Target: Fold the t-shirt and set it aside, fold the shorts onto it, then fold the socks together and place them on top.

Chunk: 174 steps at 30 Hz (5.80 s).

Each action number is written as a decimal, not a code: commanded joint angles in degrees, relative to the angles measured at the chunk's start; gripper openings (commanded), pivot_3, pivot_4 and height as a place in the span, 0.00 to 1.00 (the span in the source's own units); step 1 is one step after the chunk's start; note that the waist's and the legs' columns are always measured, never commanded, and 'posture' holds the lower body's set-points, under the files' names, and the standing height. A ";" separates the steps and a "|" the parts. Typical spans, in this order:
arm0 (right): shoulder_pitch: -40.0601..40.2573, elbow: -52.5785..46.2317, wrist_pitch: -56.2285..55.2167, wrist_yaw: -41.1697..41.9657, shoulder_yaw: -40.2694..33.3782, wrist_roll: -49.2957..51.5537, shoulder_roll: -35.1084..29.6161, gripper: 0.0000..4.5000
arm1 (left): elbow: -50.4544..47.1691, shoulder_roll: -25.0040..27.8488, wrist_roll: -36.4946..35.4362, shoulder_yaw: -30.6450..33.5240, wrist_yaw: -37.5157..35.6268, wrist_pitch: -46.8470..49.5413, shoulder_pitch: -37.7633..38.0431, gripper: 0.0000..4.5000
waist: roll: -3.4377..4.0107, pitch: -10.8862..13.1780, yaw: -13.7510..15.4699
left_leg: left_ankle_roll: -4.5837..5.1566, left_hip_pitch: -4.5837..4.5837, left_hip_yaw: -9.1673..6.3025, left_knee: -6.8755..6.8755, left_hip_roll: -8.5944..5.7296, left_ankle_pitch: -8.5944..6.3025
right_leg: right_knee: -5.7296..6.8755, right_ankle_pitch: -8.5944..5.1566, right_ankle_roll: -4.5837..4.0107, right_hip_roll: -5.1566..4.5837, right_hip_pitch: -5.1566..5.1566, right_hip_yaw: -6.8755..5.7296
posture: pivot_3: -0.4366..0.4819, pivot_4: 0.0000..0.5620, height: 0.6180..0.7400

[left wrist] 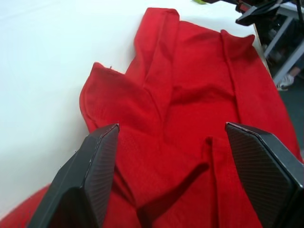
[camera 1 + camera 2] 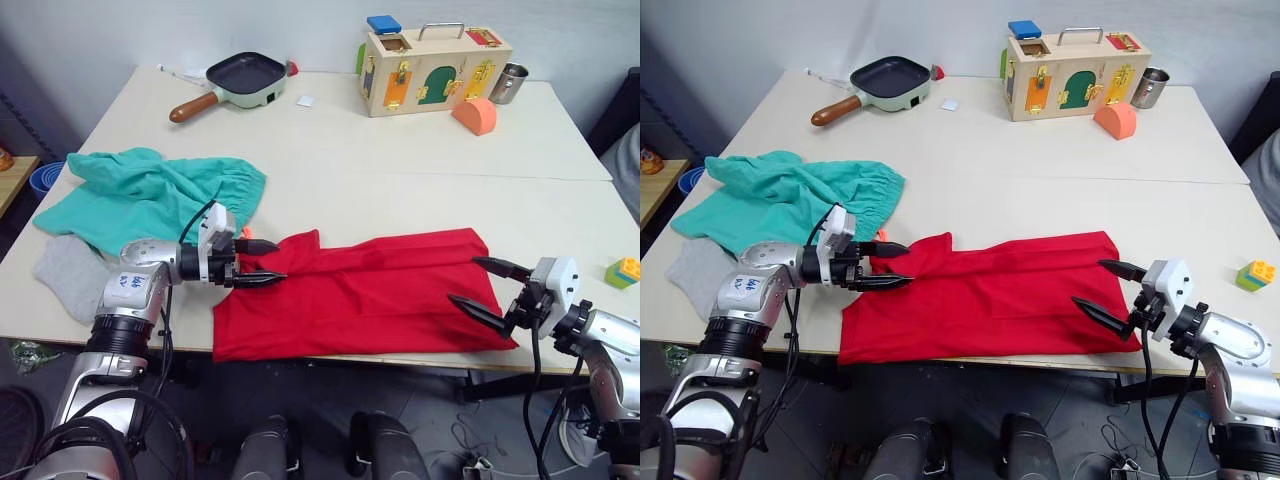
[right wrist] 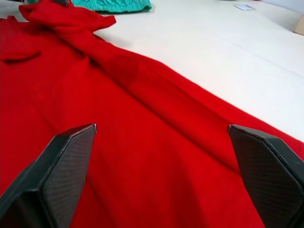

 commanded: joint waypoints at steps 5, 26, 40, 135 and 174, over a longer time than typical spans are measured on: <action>-0.55 0.18 -1.25 0.51 -0.39 0.41 0.11 1.00 | -5.95 1.55 -3.78 3.95 8.09 14.02 -1.91 0.83 | 0.00 0.00 -0.08 | 0.00 0.01 -0.05 0.00 0.00 0.00 | 0.03 0.00 0.00 -0.02 0.04 -0.02 | 0.48 0.27 1.00; -0.62 0.10 -1.74 0.32 0.06 0.42 1.02 1.00 | -4.67 1.50 0.60 -2.39 10.41 15.01 -2.94 0.35 | 0.00 0.00 -0.03 | -0.02 0.03 -0.01 -0.02 -0.01 0.00 | 0.00 0.00 0.00 -0.01 0.04 0.00 | 0.48 0.27 1.00; -0.87 0.55 -2.09 0.24 -0.12 0.26 0.74 1.00 | 5.86 4.53 5.79 -4.88 -8.61 -16.79 -11.76 0.00 | 0.00 0.00 -0.09 | -0.05 0.02 0.04 -0.03 0.00 -0.02 | -0.04 0.00 0.00 0.01 0.01 -0.02 | 0.48 0.27 1.00; -43.80 27.82 13.33 2.63 21.47 -24.24 -5.39 0.01 | -4.31 1.80 6.83 2.19 18.72 -10.02 9.02 0.00 | 0.07 0.03 -1.53 | -0.09 -0.03 0.07 -0.11 0.03 -0.07 | -0.02 0.00 0.00 -0.13 -0.08 -0.06 | 0.48 0.27 1.00; -20.42 17.34 3.50 -28.24 11.04 -24.24 5.88 0.01 | -12.29 -5.18 3.95 7.08 36.36 8.96 12.13 0.00 | -0.05 -0.04 -1.48 | -0.09 0.05 0.05 -0.15 0.02 -0.07 | -0.01 0.00 0.00 -0.10 0.01 -0.02 | 0.48 0.27 1.00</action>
